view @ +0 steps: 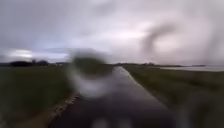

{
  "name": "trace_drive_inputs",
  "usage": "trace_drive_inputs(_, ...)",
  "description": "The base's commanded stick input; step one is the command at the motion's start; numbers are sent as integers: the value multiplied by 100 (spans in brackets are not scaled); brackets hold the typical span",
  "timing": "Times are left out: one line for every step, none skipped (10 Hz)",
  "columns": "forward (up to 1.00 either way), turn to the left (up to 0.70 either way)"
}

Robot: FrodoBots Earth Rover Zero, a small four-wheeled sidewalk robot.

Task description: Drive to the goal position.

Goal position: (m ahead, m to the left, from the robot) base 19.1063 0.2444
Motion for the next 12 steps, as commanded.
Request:
trace_drive_inputs(70, 0)
trace_drive_inputs(70, 0)
trace_drive_inputs(70, 0)
trace_drive_inputs(70, 0)
trace_drive_inputs(70, 0)
trace_drive_inputs(70, 0)
trace_drive_inputs(70, 0)
trace_drive_inputs(70, 0)
trace_drive_inputs(70, 0)
trace_drive_inputs(70, 0)
trace_drive_inputs(70, 0)
trace_drive_inputs(70, 0)
